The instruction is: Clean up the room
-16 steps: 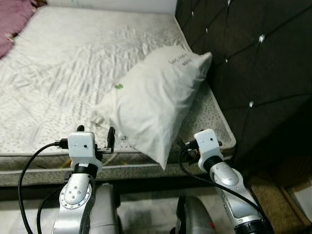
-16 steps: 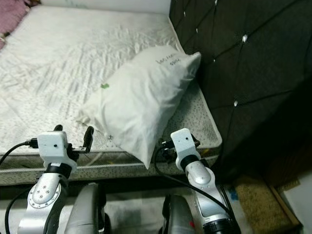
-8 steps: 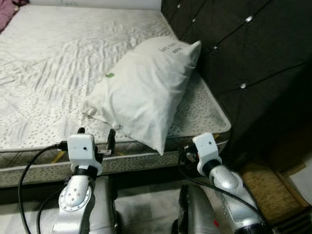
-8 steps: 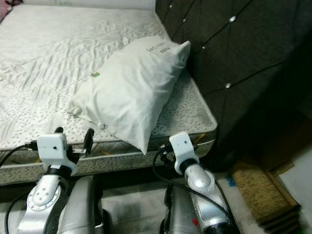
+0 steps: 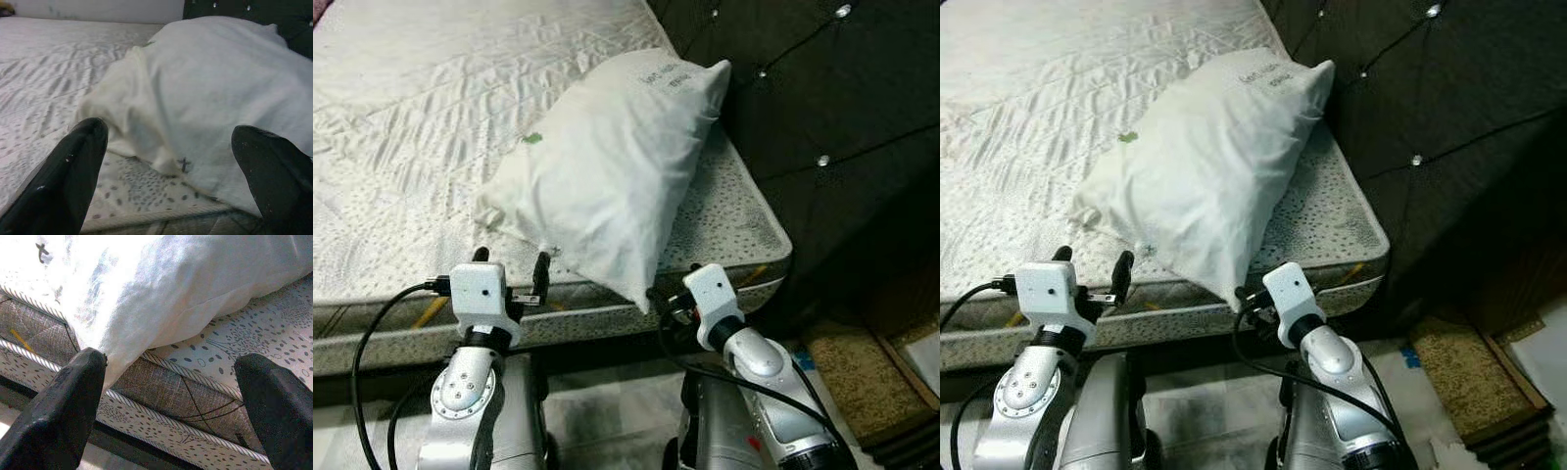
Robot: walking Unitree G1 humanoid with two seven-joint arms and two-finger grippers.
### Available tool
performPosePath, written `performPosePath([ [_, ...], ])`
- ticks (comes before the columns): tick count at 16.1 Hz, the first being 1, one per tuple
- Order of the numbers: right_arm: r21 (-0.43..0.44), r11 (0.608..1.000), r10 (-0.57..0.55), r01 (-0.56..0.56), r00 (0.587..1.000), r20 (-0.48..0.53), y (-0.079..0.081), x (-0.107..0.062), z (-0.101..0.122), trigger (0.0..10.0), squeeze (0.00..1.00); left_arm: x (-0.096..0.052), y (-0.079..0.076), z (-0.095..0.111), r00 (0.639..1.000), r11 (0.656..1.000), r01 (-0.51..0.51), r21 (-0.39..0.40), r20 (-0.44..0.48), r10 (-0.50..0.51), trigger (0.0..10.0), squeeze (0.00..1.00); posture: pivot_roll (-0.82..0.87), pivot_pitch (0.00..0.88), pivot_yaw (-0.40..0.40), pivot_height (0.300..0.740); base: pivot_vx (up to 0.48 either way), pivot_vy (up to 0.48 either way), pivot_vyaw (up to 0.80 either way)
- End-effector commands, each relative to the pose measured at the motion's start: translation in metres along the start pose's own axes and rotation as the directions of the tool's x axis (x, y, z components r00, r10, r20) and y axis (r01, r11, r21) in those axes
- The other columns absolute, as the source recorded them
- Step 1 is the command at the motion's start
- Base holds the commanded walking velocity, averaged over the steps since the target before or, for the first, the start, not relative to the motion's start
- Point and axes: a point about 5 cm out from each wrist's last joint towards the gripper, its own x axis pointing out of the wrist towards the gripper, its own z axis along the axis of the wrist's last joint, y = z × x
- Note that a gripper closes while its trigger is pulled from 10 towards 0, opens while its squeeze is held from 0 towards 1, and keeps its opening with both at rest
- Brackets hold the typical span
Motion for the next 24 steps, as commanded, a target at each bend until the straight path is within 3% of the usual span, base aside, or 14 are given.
performPosePath([
  [1, -0.014, 1.0, 0.025, -0.024, 1.0, 0.003, 0.0, -0.001, 0.0, 10.0, 0.0, 0.0, -0.003, 0.0, 1.0, 1.0, 0.011, -0.006, 0.005, -0.011, 10.0, 0.0, -0.04, 0.147, -0.079, 0.525, 0.334, 0.0, 0.0],
  [7, -0.041, 0.996, 0.084, -0.083, 0.996, 0.023, 0.006, -0.002, 0.002, 10.0, 0.0, 0.001, -0.005, 0.0, 1.0, 1.0, 0.019, -0.012, 0.007, -0.019, 10.0, 0.0, -0.04, 0.138, -0.079, 0.525, 0.429, 0.0, 0.08],
  [12, -0.046, 0.993, 0.112, -0.111, 0.993, 0.022, 0.007, -0.002, 0.001, 10.0, 0.0, 0.003, -0.006, -0.003, 1.0, 1.0, -0.001, -0.012, -0.009, 0.001, 10.0, 0.0, -0.04, 0.131, -0.08, 0.525, 0.0, 0.0, 0.67],
  [17, -0.047, 0.991, 0.123, -0.123, 0.992, 0.0, 0.008, -0.002, -0.003, 10.0, 0.0, 0.003, -0.007, -0.004, 1.0, 1.0, -0.001, -0.01, -0.016, 0.001, 10.0, 0.0, -0.04, 0.126, -0.082, 0.525, 0.0, 0.0, 0.0],
  [21, -0.046, 0.994, 0.102, -0.103, 0.995, -0.022, 0.003, -0.003, -0.005, 10.0, 0.0, 0.003, -0.007, -0.004, 1.0, 1.0, -0.005, -0.007, -0.017, 0.005, 10.0, 0.0, -0.03, 0.126, -0.085, 0.525, 0.0, 0.0, 0.0],
  [24, 0.017, 0.995, 0.103, -0.102, 0.99, -0.095, -0.012, -0.016, -0.008, 10.0, 0.0, 0.0, -0.004, -0.006, 0.999, 1.0, -0.014, 0.001, -0.03, 0.014, 10.0, 0.0, -0.04, 0.136, -0.081, 0.525, 0.0, 0.0, 0.0],
])
